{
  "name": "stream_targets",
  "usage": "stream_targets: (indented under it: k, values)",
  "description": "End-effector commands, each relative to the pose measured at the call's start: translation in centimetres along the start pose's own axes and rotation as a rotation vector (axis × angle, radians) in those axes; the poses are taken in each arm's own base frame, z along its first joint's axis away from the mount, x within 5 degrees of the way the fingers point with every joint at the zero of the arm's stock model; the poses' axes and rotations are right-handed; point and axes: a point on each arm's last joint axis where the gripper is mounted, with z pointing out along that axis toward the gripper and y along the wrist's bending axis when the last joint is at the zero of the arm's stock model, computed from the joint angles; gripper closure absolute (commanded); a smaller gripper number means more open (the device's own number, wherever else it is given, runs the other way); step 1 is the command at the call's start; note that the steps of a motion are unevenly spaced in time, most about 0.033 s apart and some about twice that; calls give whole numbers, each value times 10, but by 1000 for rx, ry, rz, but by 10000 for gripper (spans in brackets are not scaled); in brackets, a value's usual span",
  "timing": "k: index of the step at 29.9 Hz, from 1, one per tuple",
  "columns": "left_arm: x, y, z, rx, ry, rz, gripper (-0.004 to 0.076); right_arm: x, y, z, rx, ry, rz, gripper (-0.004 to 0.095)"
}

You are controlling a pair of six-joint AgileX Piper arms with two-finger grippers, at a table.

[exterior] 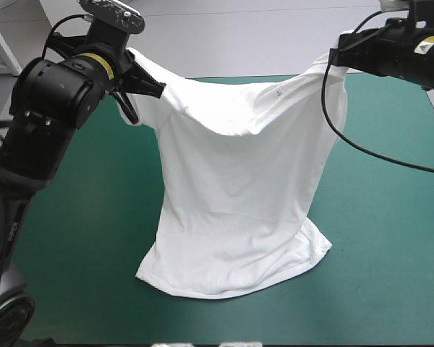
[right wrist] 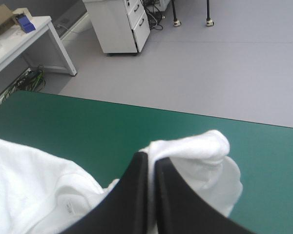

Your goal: Fold the cloth

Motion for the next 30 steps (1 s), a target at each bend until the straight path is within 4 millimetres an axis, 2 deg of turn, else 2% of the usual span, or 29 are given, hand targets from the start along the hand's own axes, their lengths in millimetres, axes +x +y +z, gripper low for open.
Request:
stream_targets:
  k: [1, 5, 10, 14, 22, 23, 25, 27, 29, 30]
  values:
    - [-9, 29, 13, -5, -145, -95, 733, -11, -6, 10, 3, -112, -1, 921]
    - [-5, 36, 61, 7, -172, -126, 734, -4, -26, 51, 29, -96, -5, 921]
    - [12, 27, 123, 45, -104, -148, 734, 17, -49, 102, 47, -20, 10, 921]
    - [30, 13, 173, 71, -49, -155, 734, 46, -71, 152, 57, 72, -12, 921]
    - [68, -17, 246, 126, 53, -163, 734, 102, -102, 219, 72, 222, -6, 908]
    - [74, -21, 253, 139, 73, -176, 733, 110, -105, 225, 69, 245, 1, 883]
    - [80, -23, 261, 171, 89, -213, 731, 123, -109, 237, 54, 281, 8, 768]
    - [86, -22, 265, 214, 109, -207, 707, 131, -111, 244, 36, 299, 12, 590]
    - [93, -16, 269, 248, 133, -224, 625, 134, -113, 248, 37, 296, 23, 369]
    - [97, -10, 269, 255, 148, -231, 578, 135, -113, 249, 37, 299, 24, 297]
